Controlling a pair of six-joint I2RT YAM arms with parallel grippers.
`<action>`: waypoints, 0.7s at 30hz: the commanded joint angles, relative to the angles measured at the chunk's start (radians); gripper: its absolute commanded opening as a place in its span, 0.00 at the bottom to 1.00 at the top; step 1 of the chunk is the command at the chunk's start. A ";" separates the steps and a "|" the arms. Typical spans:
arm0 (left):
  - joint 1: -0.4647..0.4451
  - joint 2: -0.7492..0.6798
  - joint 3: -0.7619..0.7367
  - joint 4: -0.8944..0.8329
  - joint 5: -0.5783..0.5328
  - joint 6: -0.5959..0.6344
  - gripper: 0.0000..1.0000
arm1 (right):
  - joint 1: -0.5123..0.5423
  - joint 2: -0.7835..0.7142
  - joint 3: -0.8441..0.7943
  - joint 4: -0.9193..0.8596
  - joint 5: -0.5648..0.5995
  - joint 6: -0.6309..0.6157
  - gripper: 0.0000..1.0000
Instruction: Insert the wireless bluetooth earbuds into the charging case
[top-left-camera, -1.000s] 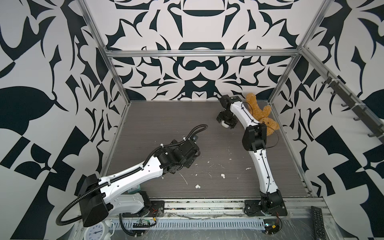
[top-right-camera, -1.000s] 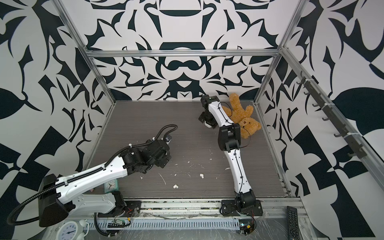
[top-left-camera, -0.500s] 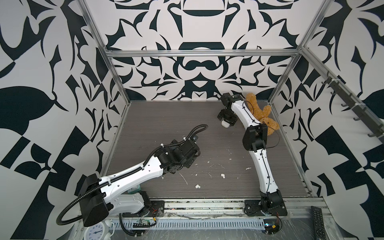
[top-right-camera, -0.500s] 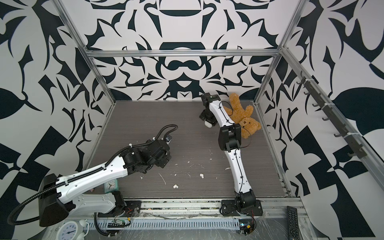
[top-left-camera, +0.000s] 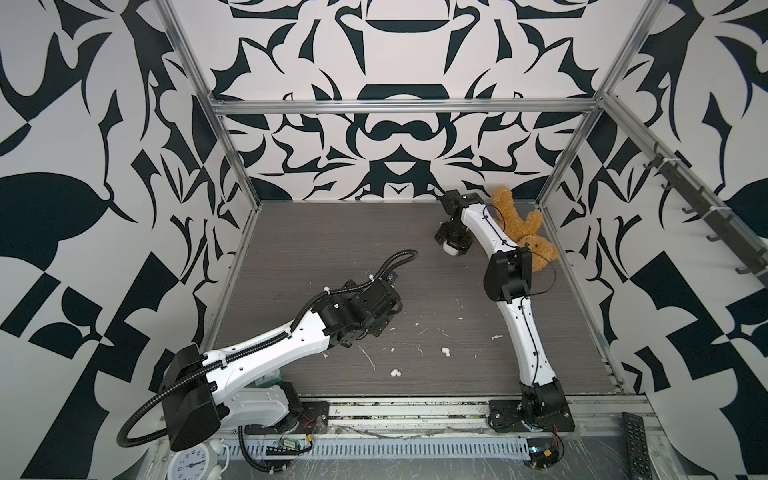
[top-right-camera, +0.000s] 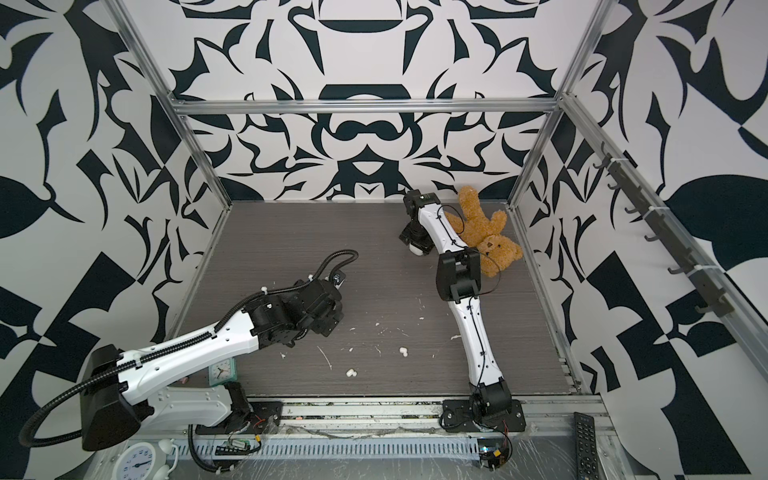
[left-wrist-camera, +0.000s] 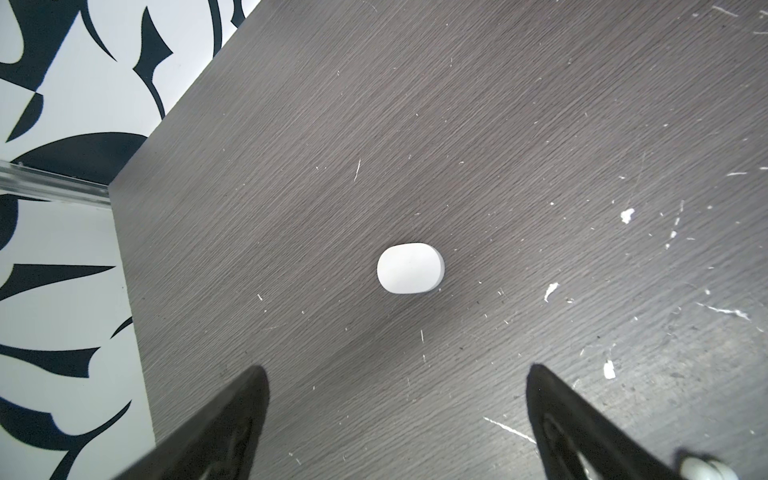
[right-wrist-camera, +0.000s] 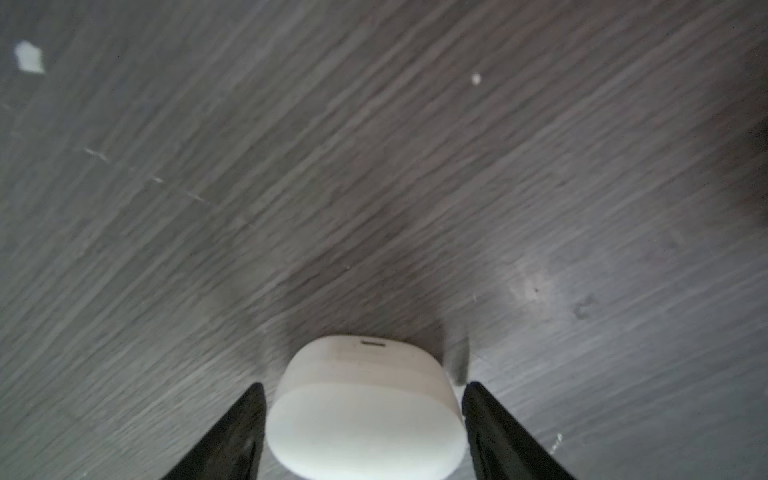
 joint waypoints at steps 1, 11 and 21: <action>0.002 0.011 -0.009 -0.007 0.008 0.002 0.99 | -0.005 -0.024 0.020 0.001 0.007 -0.015 0.75; 0.002 0.022 -0.006 -0.007 0.007 0.004 0.99 | -0.006 -0.031 0.021 0.012 0.018 -0.040 0.67; 0.003 0.027 -0.005 -0.006 0.005 0.007 0.99 | -0.006 -0.056 0.002 0.017 -0.001 -0.051 0.46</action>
